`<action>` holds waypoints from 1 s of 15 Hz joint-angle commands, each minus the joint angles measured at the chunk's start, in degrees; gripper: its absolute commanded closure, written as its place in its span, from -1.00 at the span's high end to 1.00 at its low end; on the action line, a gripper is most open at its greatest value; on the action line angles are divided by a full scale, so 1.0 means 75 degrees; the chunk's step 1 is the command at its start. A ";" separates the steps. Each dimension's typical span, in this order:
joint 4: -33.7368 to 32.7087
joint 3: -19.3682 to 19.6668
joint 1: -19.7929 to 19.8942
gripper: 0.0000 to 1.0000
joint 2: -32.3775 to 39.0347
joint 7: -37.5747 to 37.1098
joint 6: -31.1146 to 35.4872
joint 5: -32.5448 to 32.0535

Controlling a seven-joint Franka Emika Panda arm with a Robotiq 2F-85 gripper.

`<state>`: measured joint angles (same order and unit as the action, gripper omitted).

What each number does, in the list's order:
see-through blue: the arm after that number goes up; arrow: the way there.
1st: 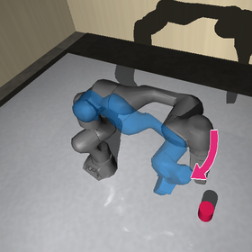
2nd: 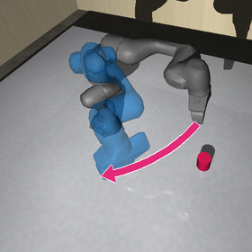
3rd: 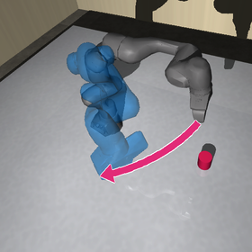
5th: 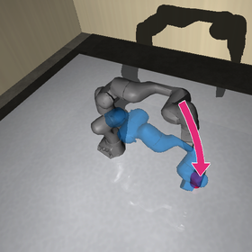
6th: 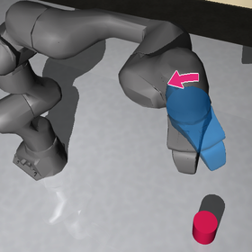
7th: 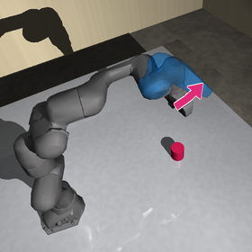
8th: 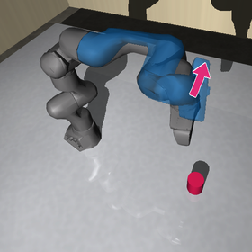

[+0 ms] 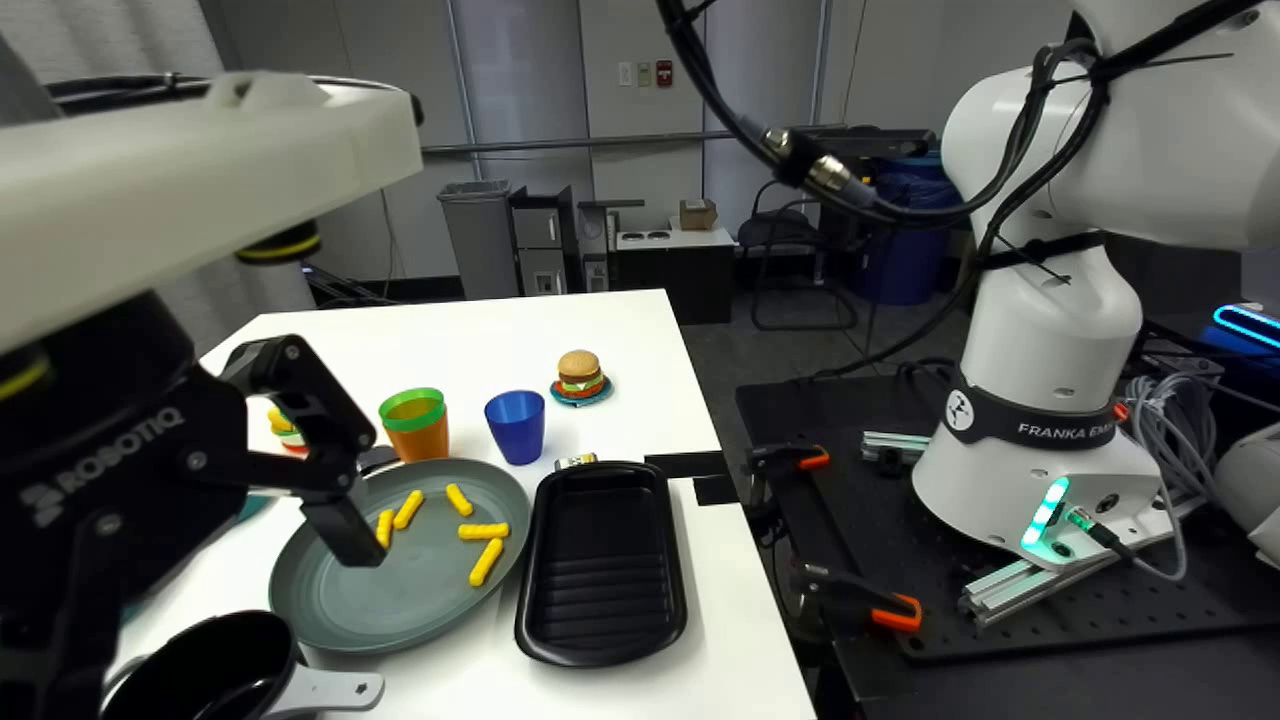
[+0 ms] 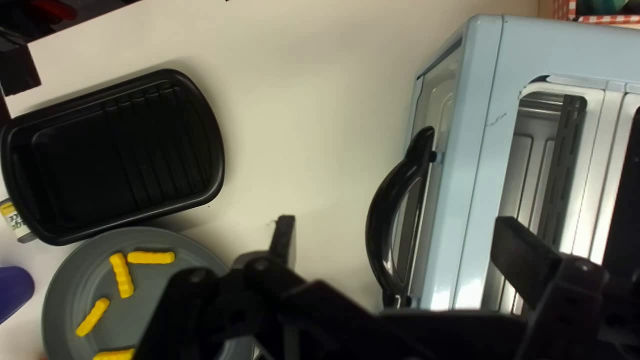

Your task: Open the oven door

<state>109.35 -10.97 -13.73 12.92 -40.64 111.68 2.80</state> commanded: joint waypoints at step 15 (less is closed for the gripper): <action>-0.0188 0.0290 -0.0236 1.00 0.0634 -0.0368 0.0196 0.0016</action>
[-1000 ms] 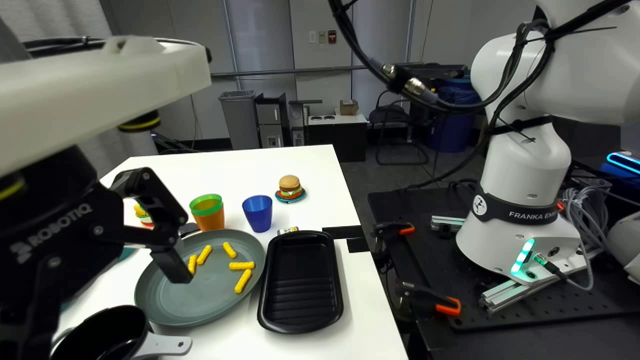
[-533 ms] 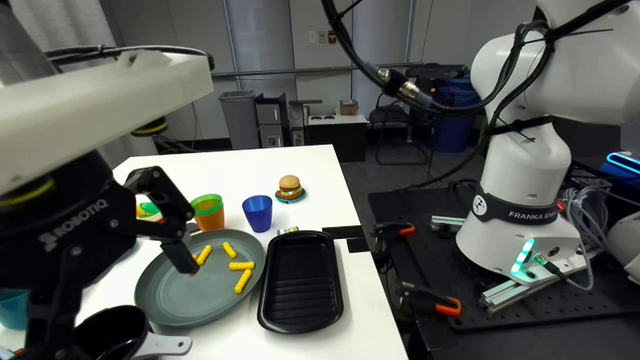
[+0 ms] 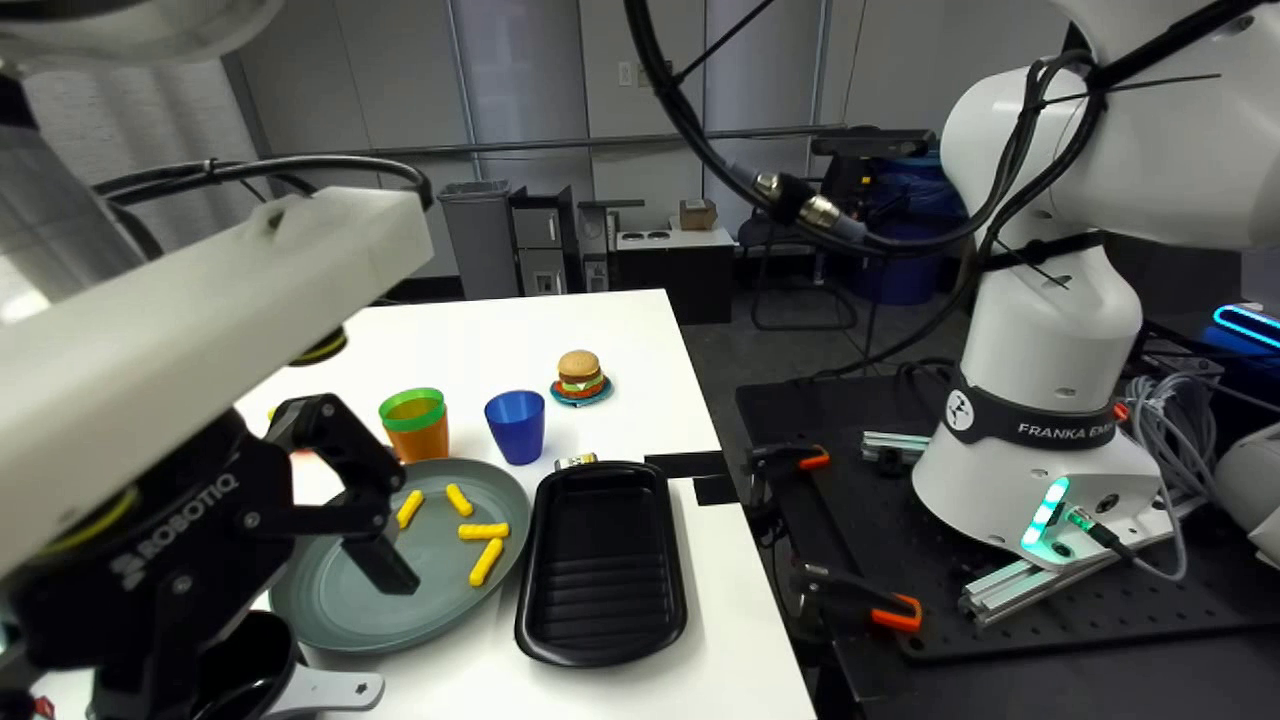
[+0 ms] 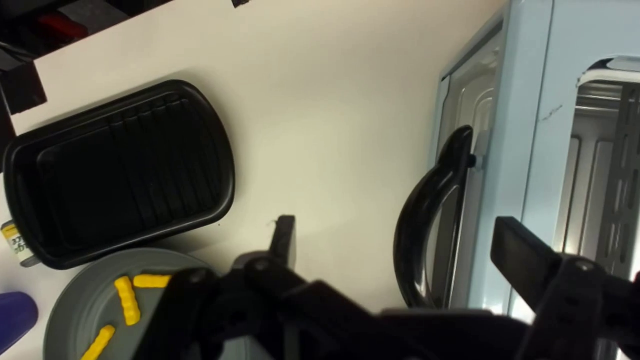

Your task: Open the oven door

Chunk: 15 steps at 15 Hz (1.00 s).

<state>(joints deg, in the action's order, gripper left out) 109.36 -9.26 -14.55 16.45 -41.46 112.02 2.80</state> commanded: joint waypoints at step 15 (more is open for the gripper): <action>-0.0096 0.0251 -0.0070 1.00 0.0272 -0.0394 0.0340 0.0032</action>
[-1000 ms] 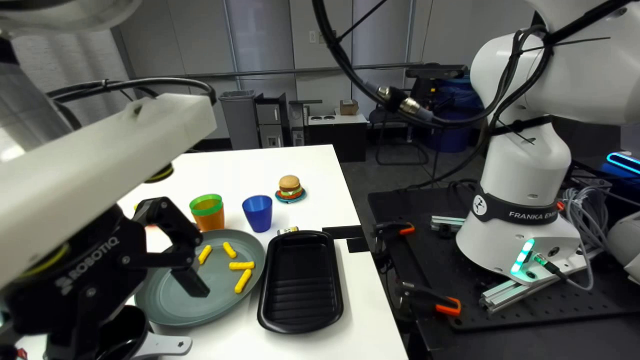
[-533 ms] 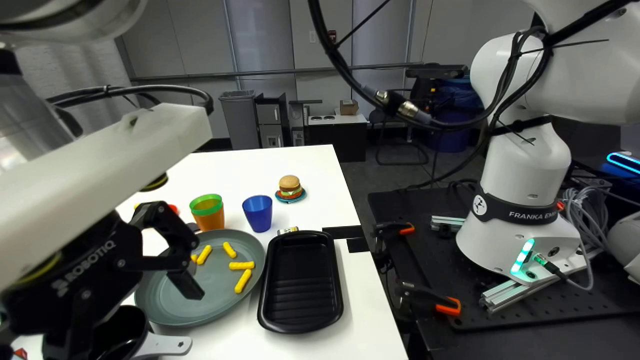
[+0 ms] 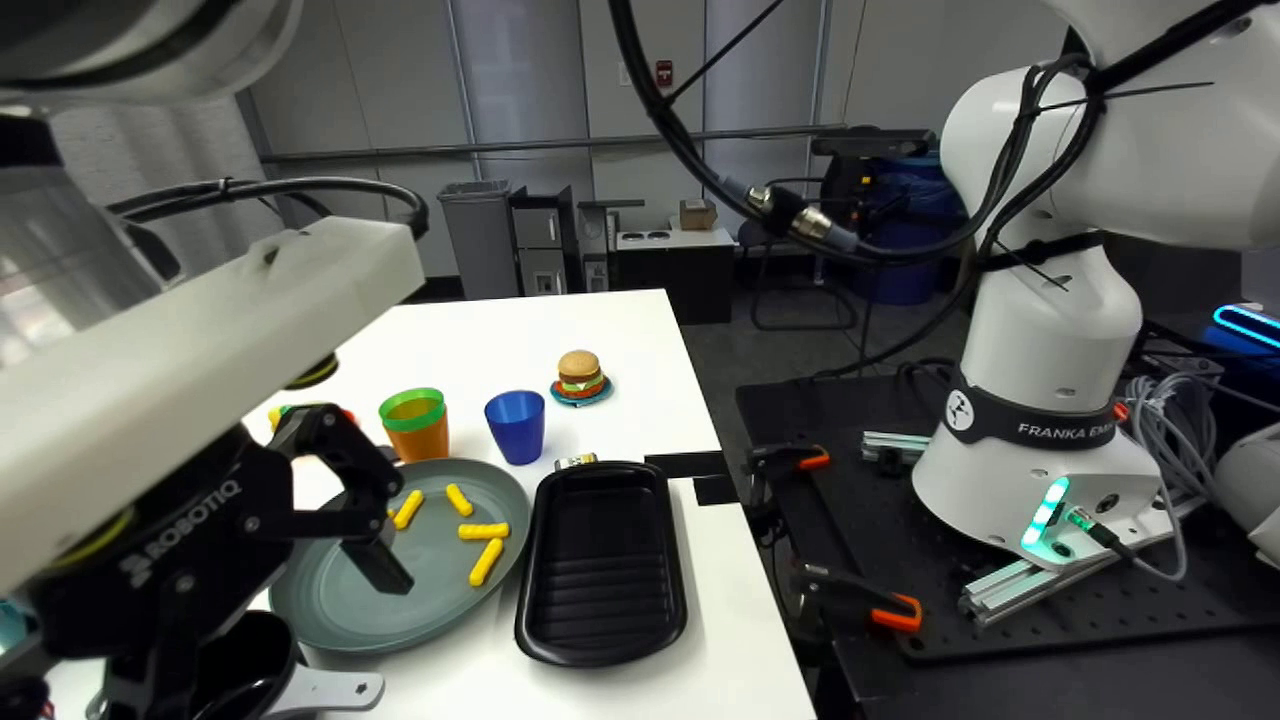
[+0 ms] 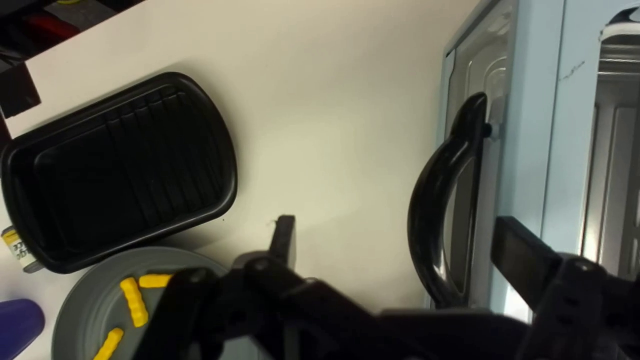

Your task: Open the oven door

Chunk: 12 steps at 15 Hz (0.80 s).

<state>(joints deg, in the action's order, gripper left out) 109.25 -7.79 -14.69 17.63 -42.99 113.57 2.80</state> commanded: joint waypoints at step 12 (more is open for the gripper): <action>0.0128 0.0200 0.0063 1.00 0.0129 -0.0144 0.0184 0.0017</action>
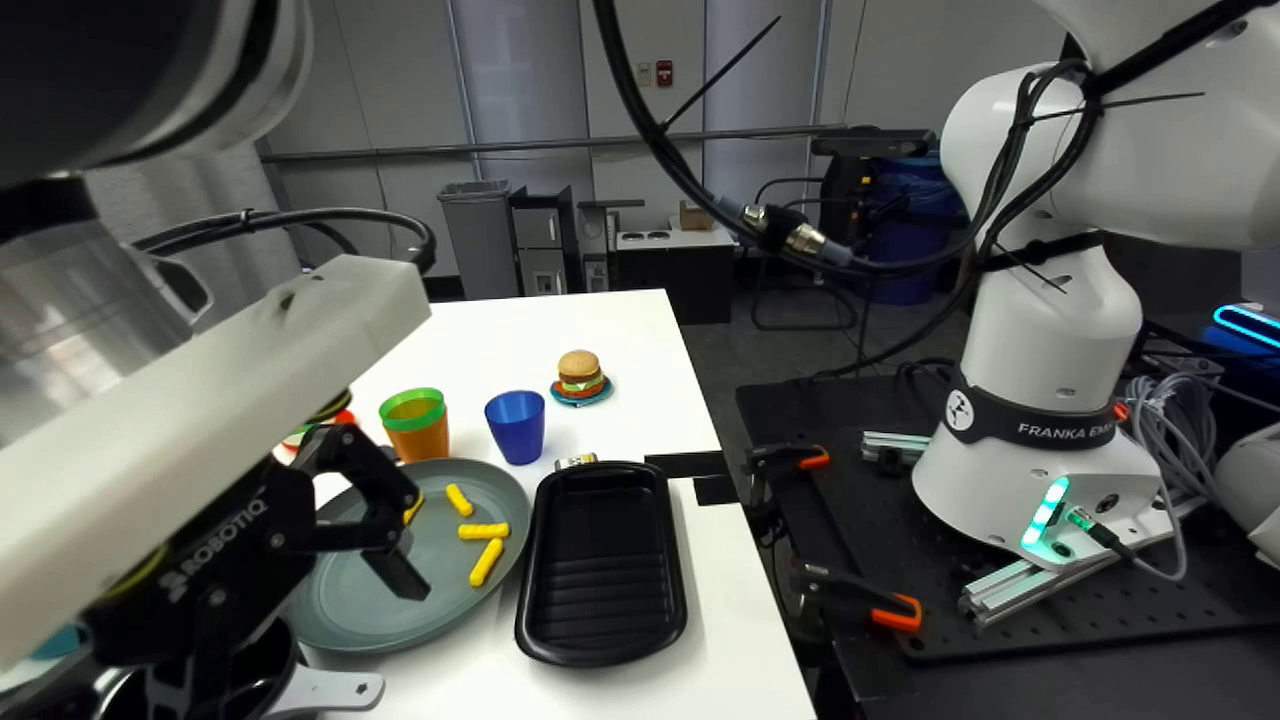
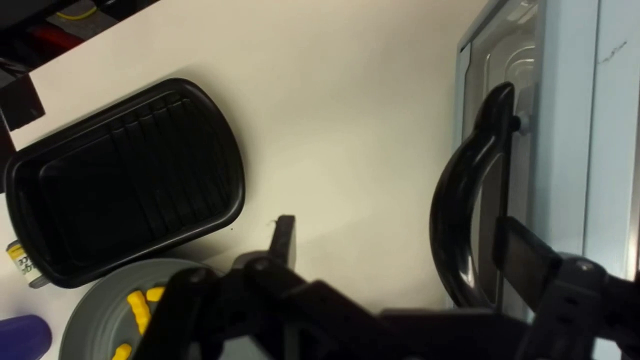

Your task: Open the oven door

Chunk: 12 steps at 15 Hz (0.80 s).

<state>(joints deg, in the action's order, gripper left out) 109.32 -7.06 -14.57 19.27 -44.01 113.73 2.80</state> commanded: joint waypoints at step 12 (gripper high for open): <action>0.0009 0.0146 -0.0014 1.00 0.0090 -0.0098 0.0054 0.0029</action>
<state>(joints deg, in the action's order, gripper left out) 109.66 -5.89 -14.33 19.60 -44.01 113.73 2.80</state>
